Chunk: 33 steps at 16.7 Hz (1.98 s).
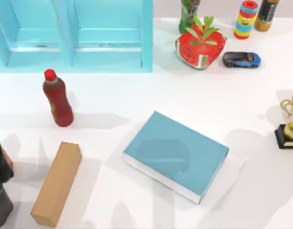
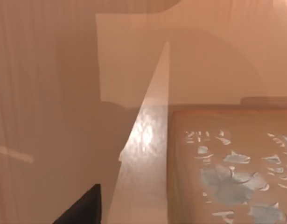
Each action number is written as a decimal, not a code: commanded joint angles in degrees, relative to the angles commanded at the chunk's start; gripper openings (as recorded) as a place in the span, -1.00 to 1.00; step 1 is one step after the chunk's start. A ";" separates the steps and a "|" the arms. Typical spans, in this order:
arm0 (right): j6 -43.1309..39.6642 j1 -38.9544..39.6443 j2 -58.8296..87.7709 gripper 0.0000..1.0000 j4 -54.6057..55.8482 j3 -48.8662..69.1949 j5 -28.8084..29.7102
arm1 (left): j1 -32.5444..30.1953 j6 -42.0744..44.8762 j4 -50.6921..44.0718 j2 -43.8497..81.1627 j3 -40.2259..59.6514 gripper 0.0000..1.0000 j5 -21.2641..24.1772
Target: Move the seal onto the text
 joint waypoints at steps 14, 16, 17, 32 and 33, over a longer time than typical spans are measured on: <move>0.00 0.00 0.00 -0.96 0.00 0.00 0.00 | 0.00 0.00 0.00 0.00 0.00 1.00 0.00; 0.00 0.00 0.00 -1.00 0.00 0.00 0.00 | 0.00 0.00 0.00 0.00 0.00 1.00 0.00; 0.00 0.00 0.00 -1.00 0.00 0.00 0.00 | 0.00 0.00 0.00 0.00 0.00 1.00 0.00; 14.59 5.86 -6.40 -1.00 -10.94 11.73 3.69 | 0.00 0.00 0.00 0.00 0.00 1.00 0.00; 16.59 8.12 -7.56 -1.00 -13.83 13.68 3.71 | 0.00 0.00 0.00 0.00 0.00 1.00 0.00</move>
